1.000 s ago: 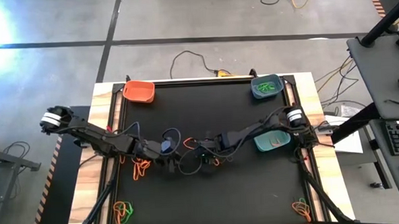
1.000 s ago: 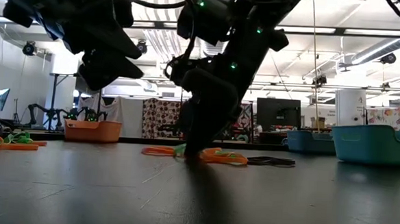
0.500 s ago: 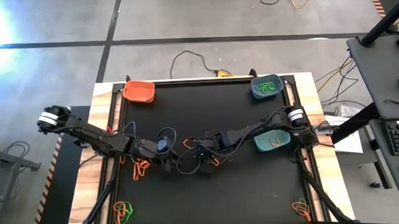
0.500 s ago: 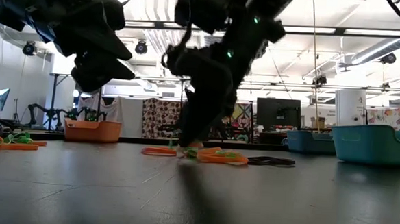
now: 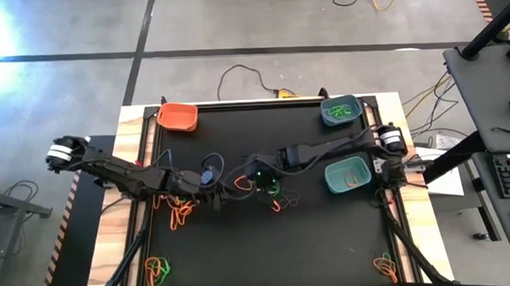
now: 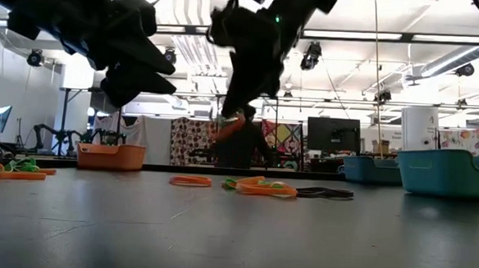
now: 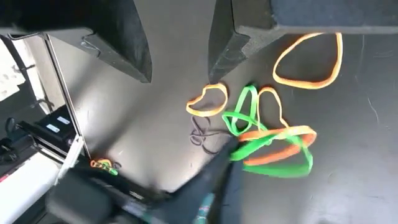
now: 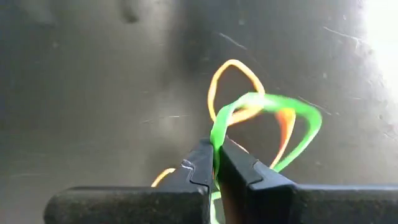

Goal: Sort rubber bands into baskets
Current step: Put the green rubber band into the blue bin

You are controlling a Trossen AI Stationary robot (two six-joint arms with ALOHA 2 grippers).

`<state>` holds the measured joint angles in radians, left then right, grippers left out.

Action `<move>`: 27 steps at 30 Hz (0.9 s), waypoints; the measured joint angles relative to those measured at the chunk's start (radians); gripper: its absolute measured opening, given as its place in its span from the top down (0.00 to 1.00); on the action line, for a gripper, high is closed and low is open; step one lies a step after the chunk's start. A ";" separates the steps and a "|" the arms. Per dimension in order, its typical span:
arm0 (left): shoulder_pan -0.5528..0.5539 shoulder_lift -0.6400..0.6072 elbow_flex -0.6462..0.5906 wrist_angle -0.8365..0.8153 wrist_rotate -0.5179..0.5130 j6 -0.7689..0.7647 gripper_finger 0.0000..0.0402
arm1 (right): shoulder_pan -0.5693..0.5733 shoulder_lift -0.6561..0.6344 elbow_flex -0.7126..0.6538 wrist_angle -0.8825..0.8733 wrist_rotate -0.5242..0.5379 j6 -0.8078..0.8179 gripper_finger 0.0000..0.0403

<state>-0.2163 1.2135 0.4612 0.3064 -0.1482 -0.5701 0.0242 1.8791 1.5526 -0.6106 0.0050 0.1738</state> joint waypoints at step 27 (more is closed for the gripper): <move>0.037 -0.115 -0.049 -0.101 -0.026 0.010 0.65 | -0.161 0.053 -0.166 0.069 -0.058 -0.010 0.96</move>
<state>-0.1791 1.0983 0.4118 0.2054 -0.1742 -0.5605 -0.1368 1.9325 1.3865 -0.5420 -0.0529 0.1635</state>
